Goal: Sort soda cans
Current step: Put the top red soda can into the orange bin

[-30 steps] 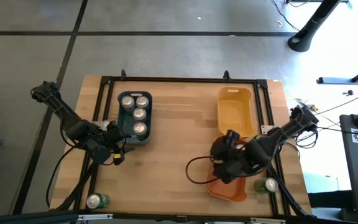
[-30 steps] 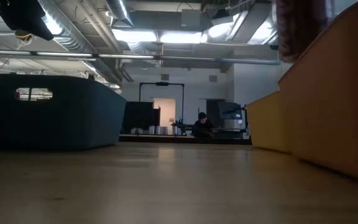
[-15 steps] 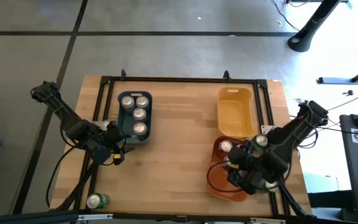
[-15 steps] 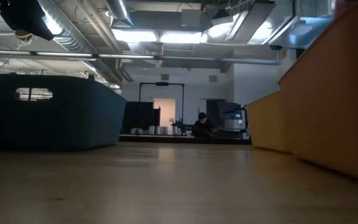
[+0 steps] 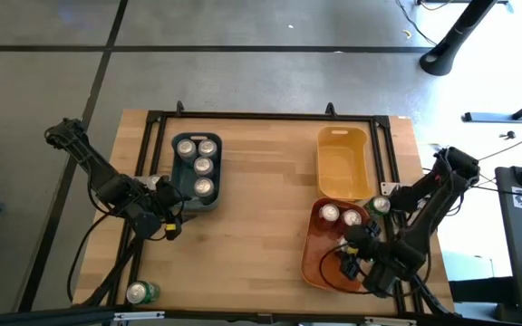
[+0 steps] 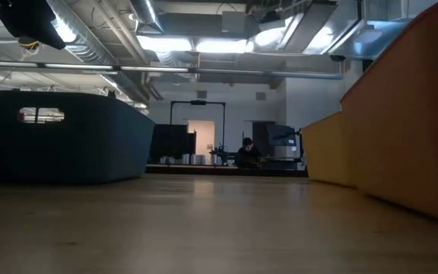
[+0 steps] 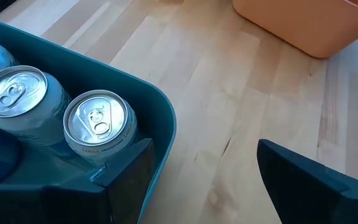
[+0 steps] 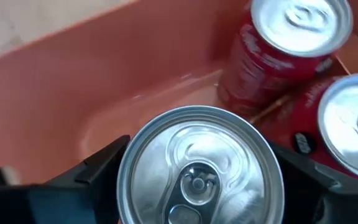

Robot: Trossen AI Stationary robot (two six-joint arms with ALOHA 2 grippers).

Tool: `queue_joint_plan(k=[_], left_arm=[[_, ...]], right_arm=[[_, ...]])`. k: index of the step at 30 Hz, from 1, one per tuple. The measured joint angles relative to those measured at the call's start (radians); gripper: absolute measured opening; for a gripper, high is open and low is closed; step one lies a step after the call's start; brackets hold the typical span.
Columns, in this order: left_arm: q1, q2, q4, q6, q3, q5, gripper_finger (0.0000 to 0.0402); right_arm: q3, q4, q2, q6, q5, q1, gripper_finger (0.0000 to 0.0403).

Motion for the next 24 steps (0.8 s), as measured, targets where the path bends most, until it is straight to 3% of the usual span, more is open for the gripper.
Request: queue_joint_plan(k=[5,12,18,24], left_arm=[[0.0,0.0,0.0,-0.002,0.0,0.0,0.0276],[0.0,0.0,0.0,-0.003,0.0,0.0,0.0276],[0.0,0.0,0.0,-0.003,0.0,0.0,0.0276],[0.0,0.0,-0.001,0.005,0.0,-0.001,0.0276]], right_arm=[[-0.075,0.012,0.0,0.087,0.02,0.011,0.0291],[-0.137,0.068,-0.001,0.084,0.01,0.012,0.0293],[-0.144,0.068,-0.001,0.072,-0.01,0.011,0.0355],[-0.131,0.044,-0.011,0.023,-0.125,0.011,0.0394]])
